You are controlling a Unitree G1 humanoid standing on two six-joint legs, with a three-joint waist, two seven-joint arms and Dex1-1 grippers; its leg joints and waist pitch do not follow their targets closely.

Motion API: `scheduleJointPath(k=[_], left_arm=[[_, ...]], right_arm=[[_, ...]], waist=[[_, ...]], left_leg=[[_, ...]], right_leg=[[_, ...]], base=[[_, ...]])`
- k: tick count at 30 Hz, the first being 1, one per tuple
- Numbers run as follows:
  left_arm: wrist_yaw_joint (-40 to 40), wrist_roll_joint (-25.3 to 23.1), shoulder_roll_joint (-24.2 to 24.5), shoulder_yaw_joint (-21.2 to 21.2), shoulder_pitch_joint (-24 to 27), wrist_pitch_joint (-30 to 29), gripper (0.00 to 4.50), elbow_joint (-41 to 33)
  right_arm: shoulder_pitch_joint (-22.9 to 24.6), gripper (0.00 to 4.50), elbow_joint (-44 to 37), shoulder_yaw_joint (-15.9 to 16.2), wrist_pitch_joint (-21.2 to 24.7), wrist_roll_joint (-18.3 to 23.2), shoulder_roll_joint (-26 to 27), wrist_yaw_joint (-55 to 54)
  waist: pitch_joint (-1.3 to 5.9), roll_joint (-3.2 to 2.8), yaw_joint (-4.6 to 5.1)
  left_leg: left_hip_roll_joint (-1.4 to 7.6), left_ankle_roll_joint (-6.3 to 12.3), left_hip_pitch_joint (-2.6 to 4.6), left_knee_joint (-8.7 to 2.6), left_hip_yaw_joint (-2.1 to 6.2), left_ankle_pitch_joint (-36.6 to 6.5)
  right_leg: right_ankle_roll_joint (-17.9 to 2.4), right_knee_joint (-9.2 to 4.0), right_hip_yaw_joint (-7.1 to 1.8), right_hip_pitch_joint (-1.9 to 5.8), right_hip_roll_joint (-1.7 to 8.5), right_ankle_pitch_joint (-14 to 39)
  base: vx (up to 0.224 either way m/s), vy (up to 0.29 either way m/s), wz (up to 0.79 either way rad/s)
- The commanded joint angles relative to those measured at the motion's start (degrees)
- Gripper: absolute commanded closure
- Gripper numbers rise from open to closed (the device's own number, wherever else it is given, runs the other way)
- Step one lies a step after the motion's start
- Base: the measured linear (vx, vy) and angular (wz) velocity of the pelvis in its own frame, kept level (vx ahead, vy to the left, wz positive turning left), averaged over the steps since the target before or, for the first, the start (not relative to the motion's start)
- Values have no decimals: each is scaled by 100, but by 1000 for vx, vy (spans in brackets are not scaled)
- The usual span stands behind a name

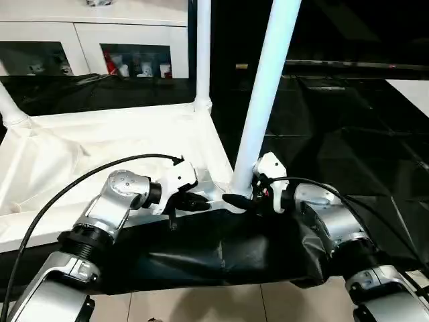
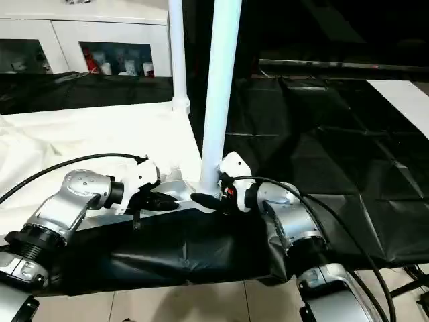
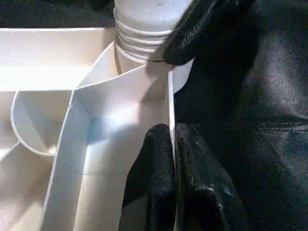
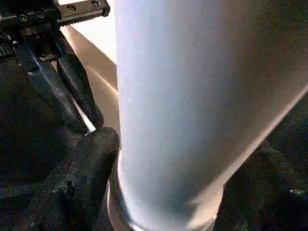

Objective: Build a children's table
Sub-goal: Rotate leg to tighten

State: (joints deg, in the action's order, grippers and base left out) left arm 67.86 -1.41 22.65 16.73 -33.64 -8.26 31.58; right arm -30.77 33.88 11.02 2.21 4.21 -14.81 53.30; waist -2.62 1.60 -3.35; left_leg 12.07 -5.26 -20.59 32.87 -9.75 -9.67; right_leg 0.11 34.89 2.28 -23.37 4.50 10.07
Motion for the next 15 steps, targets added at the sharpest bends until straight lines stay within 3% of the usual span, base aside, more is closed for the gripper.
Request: scheduleJointPath(k=[1, 3, 7, 9, 15], left_arm=[[156, -103, -33, 260, 56, -8, 450, 123], [174, -111, -24, 268, 49, -5, 450, 134], [183, -118, -16, 273, 49, -6, 450, 139], [187, -123, -10, 277, 52, -3, 450, 145], [203, -133, 17, 285, 71, -7, 450, 138]], right_arm=[[26, 88, -80, -76, 76, 77, -52, 38], [31, 102, -73, -99, 130, 116, -35, 59], [56, 124, -94, -102, 193, 138, -38, 90], [81, 156, -90, -79, 199, 125, -59, 118], [106, 173, -55, -32, 247, 96, -115, 176]], waist=[[325, -26, 8], [319, -54, 11], [324, -48, 7], [327, -45, 5], [321, -46, 5]], left_leg=[[62, 74, 29, -389, -36, -1649], [65, 57, 35, -395, -33, -1727], [65, 42, 30, -398, -28, -1720], [66, 45, 31, -393, -31, -1700], [66, 42, 34, -398, -30, -1740]], right_leg=[[-1186, -435, -177, 256, 237, 1441], [-1188, -448, -177, 249, 236, 1497], [-1199, -440, -175, 258, 237, 1459], [-1212, -437, -178, 257, 240, 1412], [-1213, -441, -175, 257, 238, 1467]], base=[[0, 0, 0], [0, 0, 0], [0, 0, 0], [0, 0, 0], [0, 0, 0]])
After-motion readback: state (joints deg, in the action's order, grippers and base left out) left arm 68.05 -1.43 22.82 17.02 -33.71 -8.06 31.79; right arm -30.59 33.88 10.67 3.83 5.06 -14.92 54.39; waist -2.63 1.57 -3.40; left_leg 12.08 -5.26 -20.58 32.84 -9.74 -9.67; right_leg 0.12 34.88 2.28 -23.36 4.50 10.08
